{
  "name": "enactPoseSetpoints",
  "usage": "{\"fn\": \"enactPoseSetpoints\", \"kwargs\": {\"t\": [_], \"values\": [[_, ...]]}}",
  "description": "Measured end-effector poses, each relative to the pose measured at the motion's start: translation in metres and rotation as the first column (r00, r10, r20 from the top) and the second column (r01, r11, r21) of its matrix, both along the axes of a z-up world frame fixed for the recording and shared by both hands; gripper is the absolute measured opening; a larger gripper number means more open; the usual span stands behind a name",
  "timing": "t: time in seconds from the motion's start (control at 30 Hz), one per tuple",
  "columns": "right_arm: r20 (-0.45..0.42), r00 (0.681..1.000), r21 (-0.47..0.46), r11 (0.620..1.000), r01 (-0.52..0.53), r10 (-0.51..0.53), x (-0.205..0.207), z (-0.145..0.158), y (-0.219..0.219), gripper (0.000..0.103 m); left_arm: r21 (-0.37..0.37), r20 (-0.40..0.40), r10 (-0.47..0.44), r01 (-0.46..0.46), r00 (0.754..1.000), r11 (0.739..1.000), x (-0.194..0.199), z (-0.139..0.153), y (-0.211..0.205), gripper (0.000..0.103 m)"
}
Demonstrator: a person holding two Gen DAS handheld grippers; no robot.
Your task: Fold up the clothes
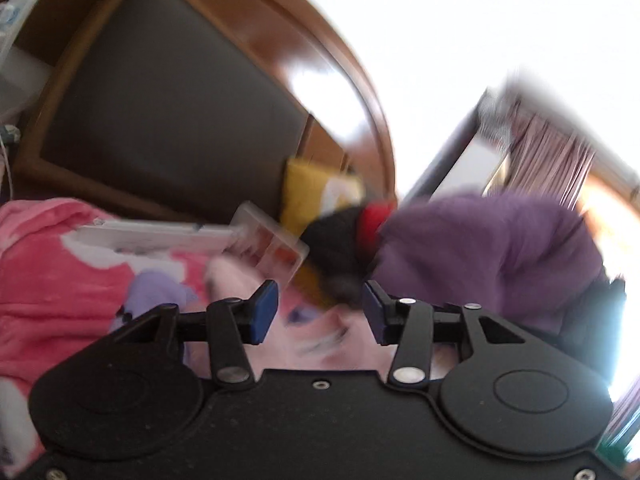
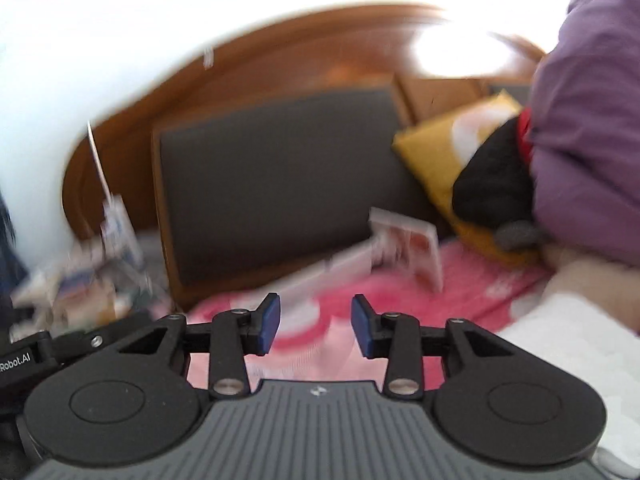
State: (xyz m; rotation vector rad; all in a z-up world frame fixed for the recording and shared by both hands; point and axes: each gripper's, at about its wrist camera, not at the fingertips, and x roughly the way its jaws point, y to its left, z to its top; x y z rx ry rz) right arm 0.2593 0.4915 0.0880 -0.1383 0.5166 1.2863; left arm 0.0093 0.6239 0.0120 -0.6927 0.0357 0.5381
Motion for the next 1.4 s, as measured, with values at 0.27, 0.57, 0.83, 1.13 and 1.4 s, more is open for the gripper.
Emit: {"fn": "enactPoseSetpoints", "kwargs": {"t": [0.27, 0.57, 0.83, 1.13, 1.4], "values": [[-0.28, 0.955, -0.119, 0.99, 0.072, -0.103, 0.043, -0.047, -0.007, 0.036, -0.105, -0.126, 0.017, -0.03, 0.992, 0.994, 0.011, -0.029, 0.019, 0.02], [-0.196, 0.949, -0.111, 0.967, 0.229, -0.247, 0.011, -0.016, -0.068, 0.071, -0.099, -0.083, 0.135, -0.143, 0.987, 0.985, -0.025, 0.002, -0.013, 0.061], [0.019, 0.869, -0.255, 0.838, 0.483, -0.495, -0.047, 0.008, -0.216, 0.09, -0.034, -0.116, 0.0, -0.004, 0.993, 0.999, 0.014, 0.046, -0.097, 0.096], [0.123, 0.627, -0.245, 0.588, 0.771, -0.769, -0.103, 0.032, -0.401, 0.103, -0.012, -0.274, -0.379, 0.391, 0.884, 0.92, 0.094, 0.054, -0.269, 0.096], [0.131, 0.419, -0.26, 0.377, 0.889, -0.898, -0.143, 0.018, -0.527, 0.103, 0.036, -0.423, -0.568, 0.639, 0.706, 0.768, 0.11, 0.037, -0.42, 0.103]]}}
